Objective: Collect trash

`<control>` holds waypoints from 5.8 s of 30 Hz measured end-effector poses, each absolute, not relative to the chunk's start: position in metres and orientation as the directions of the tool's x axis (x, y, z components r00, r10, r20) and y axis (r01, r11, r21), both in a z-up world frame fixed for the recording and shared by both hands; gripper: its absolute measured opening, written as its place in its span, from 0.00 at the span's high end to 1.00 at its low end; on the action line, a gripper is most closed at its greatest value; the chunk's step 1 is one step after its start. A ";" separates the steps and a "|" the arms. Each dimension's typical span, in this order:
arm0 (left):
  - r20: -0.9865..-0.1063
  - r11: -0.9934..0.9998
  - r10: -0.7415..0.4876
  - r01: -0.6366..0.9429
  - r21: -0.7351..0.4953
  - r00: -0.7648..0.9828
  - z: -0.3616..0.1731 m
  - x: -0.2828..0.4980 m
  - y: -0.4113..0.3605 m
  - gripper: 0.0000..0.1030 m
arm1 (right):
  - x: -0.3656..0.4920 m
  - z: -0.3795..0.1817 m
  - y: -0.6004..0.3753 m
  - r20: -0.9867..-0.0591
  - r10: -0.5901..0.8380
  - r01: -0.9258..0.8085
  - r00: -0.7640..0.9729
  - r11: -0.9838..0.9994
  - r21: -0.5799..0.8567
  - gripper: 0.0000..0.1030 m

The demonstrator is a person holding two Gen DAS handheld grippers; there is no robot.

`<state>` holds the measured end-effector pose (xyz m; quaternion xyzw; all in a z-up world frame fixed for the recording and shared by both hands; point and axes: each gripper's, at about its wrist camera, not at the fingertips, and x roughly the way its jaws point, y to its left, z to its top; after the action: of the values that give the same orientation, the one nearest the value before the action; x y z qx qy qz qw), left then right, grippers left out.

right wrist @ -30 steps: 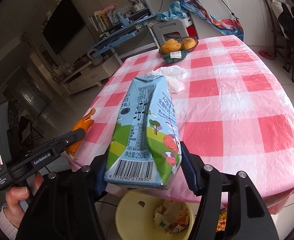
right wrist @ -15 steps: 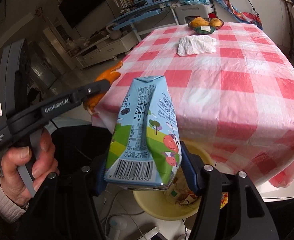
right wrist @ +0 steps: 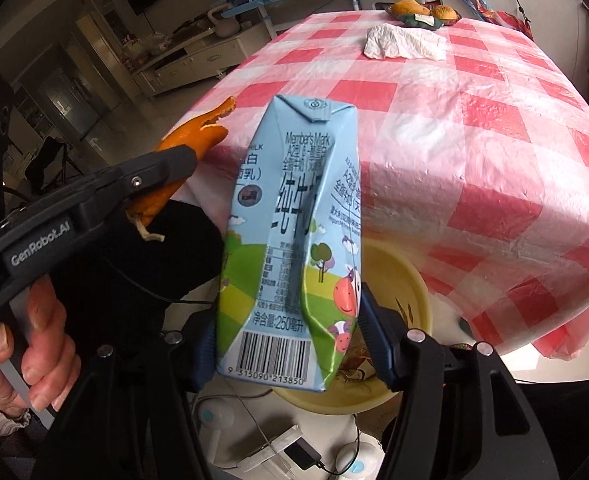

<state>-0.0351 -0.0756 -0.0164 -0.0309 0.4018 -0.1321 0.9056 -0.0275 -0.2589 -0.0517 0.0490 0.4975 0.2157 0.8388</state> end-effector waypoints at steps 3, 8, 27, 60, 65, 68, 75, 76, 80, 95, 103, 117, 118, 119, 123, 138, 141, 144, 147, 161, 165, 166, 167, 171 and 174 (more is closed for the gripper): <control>-0.730 0.960 -0.272 0.225 -0.165 0.627 -0.024 -0.037 -0.078 0.83 | -0.027 -0.058 -0.256 -0.837 0.378 -0.306 0.395 0.913 0.268 0.42; -0.754 0.957 -0.281 0.238 -0.168 0.594 -0.037 -0.037 -0.083 0.83 | -0.020 -0.075 -0.255 -0.891 0.286 -0.249 0.353 0.947 0.205 0.40; -0.795 0.958 -0.262 0.246 -0.146 0.548 -0.056 -0.035 -0.089 0.48 | -0.029 -0.019 -0.307 -0.704 0.228 -0.063 0.673 0.966 0.252 0.23; -0.690 0.985 -0.132 0.017 -0.170 0.711 -0.033 -0.033 -0.043 0.27 | -0.031 -0.024 -0.301 -0.711 0.217 -0.081 0.668 0.972 0.221 0.21; -0.691 0.985 -0.131 0.016 -0.169 0.711 -0.033 -0.032 -0.043 0.26 | -0.031 -0.025 -0.301 -0.714 0.219 -0.084 0.665 0.972 0.219 0.21; -0.690 0.985 -0.131 0.015 -0.171 0.712 -0.033 -0.032 -0.042 0.26 | -0.031 -0.025 -0.301 -0.713 0.218 -0.085 0.666 0.972 0.219 0.21; -0.688 0.984 -0.133 0.012 -0.177 0.713 -0.034 -0.032 -0.041 0.26 | -0.031 -0.024 -0.301 -0.707 0.223 -0.086 0.671 0.971 0.224 0.21; -0.686 0.984 -0.133 0.011 -0.179 0.716 -0.033 -0.032 -0.040 0.26 | -0.031 -0.023 -0.302 -0.705 0.227 -0.087 0.672 0.970 0.228 0.21; -0.679 0.983 -0.131 0.008 -0.181 0.723 -0.031 -0.032 -0.038 0.24 | -0.030 -0.020 -0.303 -0.694 0.238 -0.091 0.679 0.966 0.241 0.21; -0.657 0.974 -0.143 -0.012 -0.226 0.740 -0.015 -0.018 -0.034 0.22 | -0.004 0.003 -0.309 -0.664 0.275 -0.118 0.695 0.955 0.272 0.20; -0.654 0.973 -0.165 0.015 -0.229 0.739 -0.009 0.003 -0.046 0.21 | 0.038 0.020 -0.317 -0.653 0.257 -0.137 0.712 0.964 0.229 0.20; -0.669 0.971 -0.173 0.011 -0.239 0.723 -0.018 0.047 -0.055 0.21 | 0.158 0.009 -0.299 -0.688 0.233 -0.182 0.687 0.972 0.147 0.20; -0.673 0.970 -0.172 0.006 -0.241 0.720 -0.020 0.050 -0.054 0.21 | 0.167 0.006 -0.296 -0.693 0.231 -0.188 0.683 0.972 0.140 0.20; -0.676 0.969 -0.172 0.001 -0.245 0.717 -0.023 0.052 -0.052 0.21 | 0.177 0.003 -0.292 -0.698 0.230 -0.196 0.678 0.972 0.130 0.20; -0.677 0.964 -0.172 -0.018 -0.264 0.715 -0.027 0.063 -0.046 0.21 | 0.211 0.004 -0.290 -0.697 0.218 -0.209 0.683 0.973 0.099 0.20; -0.681 0.956 -0.167 -0.054 -0.290 0.713 -0.036 0.079 -0.031 0.21 | 0.324 -0.017 -0.308 -0.772 0.141 -0.180 0.620 0.983 0.035 0.47; -0.684 0.955 -0.172 -0.052 -0.293 0.709 -0.038 0.081 -0.032 0.21 | 0.323 -0.017 -0.304 -0.778 0.134 -0.203 0.614 0.979 0.008 0.47; -0.684 0.954 -0.178 -0.047 -0.297 0.708 -0.038 0.081 -0.035 0.21 | 0.321 -0.022 -0.301 -0.794 0.128 -0.236 0.595 0.972 -0.020 0.41; -0.683 0.956 -0.179 -0.039 -0.291 0.708 -0.037 0.079 -0.039 0.21 | 0.320 -0.025 -0.295 -0.803 0.112 -0.270 0.586 0.961 -0.063 0.36; -0.677 0.956 -0.188 -0.027 -0.294 0.712 -0.038 0.072 -0.041 0.21 | 0.243 -0.019 -0.278 -0.824 0.213 -0.405 0.524 0.914 -0.021 0.63; -0.675 0.957 -0.213 0.011 -0.291 0.707 -0.037 0.068 -0.049 0.21 | 0.206 -0.016 -0.275 -0.822 0.317 -0.431 0.473 0.897 0.098 0.63; -0.677 0.957 -0.222 0.025 -0.288 0.701 -0.037 0.067 -0.052 0.21 | 0.199 -0.013 -0.276 -0.815 0.337 -0.429 0.471 0.895 0.122 0.63; -0.681 0.957 -0.234 0.041 -0.287 0.694 -0.037 0.066 -0.056 0.21 | 0.193 -0.010 -0.279 -0.807 0.351 -0.422 0.475 0.896 0.141 0.63; -0.672 0.956 -0.272 0.111 -0.273 0.689 -0.032 0.063 -0.070 0.21 | 0.177 0.008 -0.299 -0.786 0.328 -0.374 0.524 0.918 0.133 0.63; -0.663 0.953 -0.293 0.154 -0.261 0.689 -0.027 0.067 -0.083 0.20 | 0.161 0.009 -0.313 -0.806 0.247 -0.354 0.537 0.934 0.050 0.62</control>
<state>0.0668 -0.0832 -0.0268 -0.0928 0.3752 -0.1222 0.9142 0.1615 -0.3133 0.0089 -0.0597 0.4492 0.1719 0.8747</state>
